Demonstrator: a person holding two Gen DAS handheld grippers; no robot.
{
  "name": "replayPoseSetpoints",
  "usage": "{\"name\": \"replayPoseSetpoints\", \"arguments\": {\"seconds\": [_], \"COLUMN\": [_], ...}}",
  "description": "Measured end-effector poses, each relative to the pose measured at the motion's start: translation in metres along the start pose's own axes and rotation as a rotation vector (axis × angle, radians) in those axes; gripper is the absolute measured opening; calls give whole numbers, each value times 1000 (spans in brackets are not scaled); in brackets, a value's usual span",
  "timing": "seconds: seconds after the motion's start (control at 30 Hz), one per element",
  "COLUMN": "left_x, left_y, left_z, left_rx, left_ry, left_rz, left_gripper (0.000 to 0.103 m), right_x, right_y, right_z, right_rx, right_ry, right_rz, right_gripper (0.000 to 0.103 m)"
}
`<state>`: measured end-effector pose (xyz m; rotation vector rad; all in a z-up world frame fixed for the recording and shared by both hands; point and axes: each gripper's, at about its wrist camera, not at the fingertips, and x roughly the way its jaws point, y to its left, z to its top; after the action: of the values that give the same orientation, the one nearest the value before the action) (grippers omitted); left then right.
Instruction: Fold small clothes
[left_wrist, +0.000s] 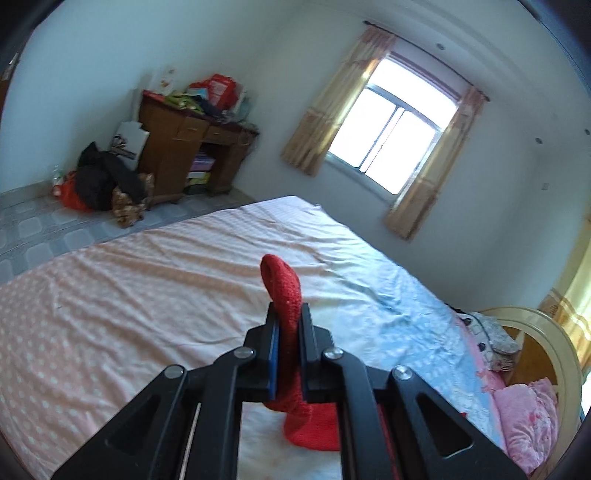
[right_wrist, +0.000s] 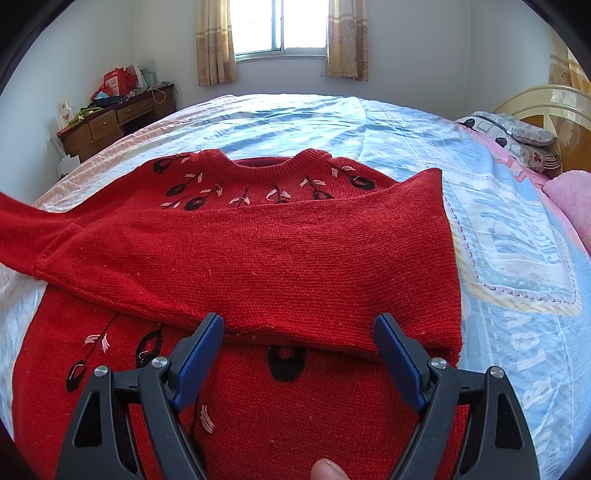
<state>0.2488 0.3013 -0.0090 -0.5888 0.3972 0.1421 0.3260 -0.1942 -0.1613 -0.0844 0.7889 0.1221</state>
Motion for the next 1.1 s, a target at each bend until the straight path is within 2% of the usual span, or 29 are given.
{"name": "replayPoseSetpoints", "arguments": {"seconds": [0.1,0.17,0.37,0.63,0.97,1.1], "left_x": [3,7,12,28,54,70], "left_y": [-22,-43,-101,-172,-267,-299], "left_z": [1,2,0,-12,-54,-82], "left_rx": [4,14,79,128,211,224], "left_ry": [9,15,20,47,100,143], "left_rz": [-49,-94,-170,-255,-348,-374], "left_gripper": [9,9,9,9,9,9], "right_x": [-1,-6,-59,-115,-130,-125], "right_y": [-1,-7,-44,-83,-122,-135], "right_z": [1,3,0,-44,-96,-103], "right_rx": [1,18,125,121,167,243], "right_ry": [8,16,-47,-105,-101,-76], "right_rz": [11,53,57,54,7,41], "right_gripper": [84,84,84,85,85,85]}}
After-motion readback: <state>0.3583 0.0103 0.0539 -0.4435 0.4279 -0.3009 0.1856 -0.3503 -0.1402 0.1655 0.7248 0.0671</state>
